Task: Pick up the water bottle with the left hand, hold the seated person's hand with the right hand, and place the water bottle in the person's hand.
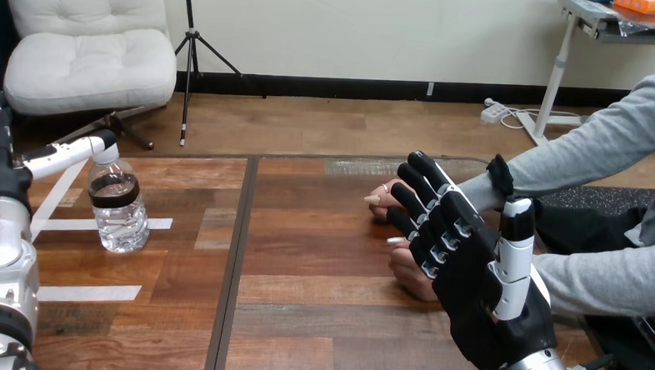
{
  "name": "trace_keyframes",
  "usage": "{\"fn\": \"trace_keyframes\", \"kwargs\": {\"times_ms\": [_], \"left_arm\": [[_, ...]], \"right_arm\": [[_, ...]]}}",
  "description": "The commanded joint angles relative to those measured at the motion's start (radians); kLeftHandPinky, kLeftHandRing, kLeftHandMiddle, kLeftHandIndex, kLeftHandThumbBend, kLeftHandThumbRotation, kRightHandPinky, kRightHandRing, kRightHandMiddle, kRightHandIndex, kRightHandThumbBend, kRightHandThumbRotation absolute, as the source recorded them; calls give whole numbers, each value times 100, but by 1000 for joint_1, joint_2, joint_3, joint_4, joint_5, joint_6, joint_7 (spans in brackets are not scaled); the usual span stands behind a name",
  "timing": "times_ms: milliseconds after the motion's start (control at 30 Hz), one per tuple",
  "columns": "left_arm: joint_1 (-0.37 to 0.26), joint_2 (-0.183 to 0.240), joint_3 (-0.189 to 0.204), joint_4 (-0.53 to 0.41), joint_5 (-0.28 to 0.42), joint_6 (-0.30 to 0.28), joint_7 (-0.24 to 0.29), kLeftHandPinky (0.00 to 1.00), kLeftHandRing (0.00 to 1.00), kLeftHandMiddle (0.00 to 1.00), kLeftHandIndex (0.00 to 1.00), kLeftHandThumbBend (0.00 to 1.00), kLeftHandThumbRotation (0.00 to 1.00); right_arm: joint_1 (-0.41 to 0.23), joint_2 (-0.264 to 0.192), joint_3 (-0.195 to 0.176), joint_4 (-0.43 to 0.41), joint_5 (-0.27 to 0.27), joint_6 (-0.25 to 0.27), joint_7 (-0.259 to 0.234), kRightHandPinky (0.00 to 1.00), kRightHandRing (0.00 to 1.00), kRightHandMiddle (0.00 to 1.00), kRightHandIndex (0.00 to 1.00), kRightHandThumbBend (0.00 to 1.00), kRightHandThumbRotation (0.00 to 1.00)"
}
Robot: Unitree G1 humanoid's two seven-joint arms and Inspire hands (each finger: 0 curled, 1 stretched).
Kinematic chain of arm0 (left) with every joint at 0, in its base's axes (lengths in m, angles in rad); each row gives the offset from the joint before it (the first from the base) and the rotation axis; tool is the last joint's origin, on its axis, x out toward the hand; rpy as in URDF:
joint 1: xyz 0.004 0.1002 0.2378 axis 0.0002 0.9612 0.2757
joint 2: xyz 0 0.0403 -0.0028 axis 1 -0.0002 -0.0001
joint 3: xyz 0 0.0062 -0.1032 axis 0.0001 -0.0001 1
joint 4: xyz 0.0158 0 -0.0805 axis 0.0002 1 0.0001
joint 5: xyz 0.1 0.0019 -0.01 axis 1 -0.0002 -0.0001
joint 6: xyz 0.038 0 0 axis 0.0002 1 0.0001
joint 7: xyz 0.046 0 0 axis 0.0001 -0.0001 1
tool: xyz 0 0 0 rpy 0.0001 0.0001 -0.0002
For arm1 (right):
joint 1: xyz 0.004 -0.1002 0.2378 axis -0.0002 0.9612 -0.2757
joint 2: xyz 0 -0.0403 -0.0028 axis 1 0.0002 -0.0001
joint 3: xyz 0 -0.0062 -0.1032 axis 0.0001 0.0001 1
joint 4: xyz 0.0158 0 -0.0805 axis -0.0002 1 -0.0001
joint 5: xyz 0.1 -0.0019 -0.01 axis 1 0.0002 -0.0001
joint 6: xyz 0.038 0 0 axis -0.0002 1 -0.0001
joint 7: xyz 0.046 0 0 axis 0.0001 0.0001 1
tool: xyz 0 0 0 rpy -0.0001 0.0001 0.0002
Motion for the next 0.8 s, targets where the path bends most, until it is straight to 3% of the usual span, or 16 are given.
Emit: {"fn": "trace_keyframes", "kwargs": {"times_ms": [0,300,767], "left_arm": [[-51,19,-22,-11,21,1,6,100,100,100,100,100,3],[-43,8,-34,-12,31,6,13,100,100,100,100,100,8],[-35,-20,-28,0,16,23,8,91,97,100,100,100,16]], "right_arm": [[-47,14,-5,-48,9,-8,1,100,100,99,96,92,100],[-48,14,-4,-45,7,-12,2,100,100,98,96,91,100],[-50,12,-6,-44,11,-10,5,100,100,99,96,91,100]]}}
